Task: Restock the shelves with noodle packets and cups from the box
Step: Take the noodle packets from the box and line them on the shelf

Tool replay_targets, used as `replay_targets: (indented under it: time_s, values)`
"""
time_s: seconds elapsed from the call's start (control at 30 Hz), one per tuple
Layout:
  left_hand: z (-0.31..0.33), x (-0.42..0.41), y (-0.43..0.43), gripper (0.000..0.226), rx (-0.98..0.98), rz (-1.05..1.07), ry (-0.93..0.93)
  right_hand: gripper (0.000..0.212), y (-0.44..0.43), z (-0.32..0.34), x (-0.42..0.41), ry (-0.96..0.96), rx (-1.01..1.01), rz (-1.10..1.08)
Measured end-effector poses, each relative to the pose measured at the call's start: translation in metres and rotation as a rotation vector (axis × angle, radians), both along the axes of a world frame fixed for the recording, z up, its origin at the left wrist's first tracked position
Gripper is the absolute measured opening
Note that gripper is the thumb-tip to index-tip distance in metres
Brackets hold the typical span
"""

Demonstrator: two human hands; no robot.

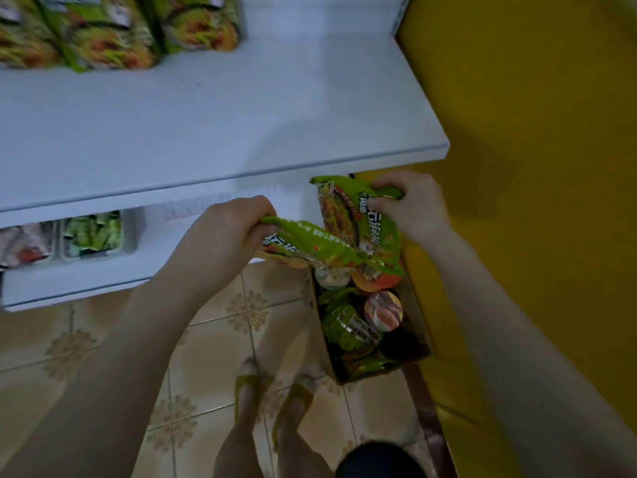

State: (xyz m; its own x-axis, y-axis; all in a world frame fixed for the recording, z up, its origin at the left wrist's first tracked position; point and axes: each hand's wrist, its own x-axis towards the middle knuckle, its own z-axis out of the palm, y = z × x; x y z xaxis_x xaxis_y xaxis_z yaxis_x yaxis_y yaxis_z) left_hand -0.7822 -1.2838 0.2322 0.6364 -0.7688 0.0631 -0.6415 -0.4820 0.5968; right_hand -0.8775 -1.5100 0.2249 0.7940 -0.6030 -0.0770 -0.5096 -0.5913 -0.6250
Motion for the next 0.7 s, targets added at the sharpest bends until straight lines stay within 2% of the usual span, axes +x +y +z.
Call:
replay_targets:
  time_s: [0.23,0.37,0.5,0.6,0.7]
  values:
    - [0.036,0.031,0.064,0.013,-0.102,0.294,-0.039,0.028,0.048,0.041,0.078,-0.055,-0.005,0.185]
    - [0.045,0.059,0.105,0.010,-0.128,0.389,-0.056,0.024,0.082,0.055,0.123,-0.107,0.048,0.237]
    - [0.049,0.087,0.139,0.019,-0.159,0.511,-0.094,0.022,0.109,0.064,0.166,-0.155,0.104,0.253]
    - [0.048,0.105,0.159,0.012,-0.185,0.619,-0.120,0.021,0.122,0.066,0.195,-0.189,0.071,0.274]
    - [0.046,0.123,0.174,0.014,-0.221,0.744,-0.157,0.022,0.134,0.065,0.222,-0.217,0.037,0.305]
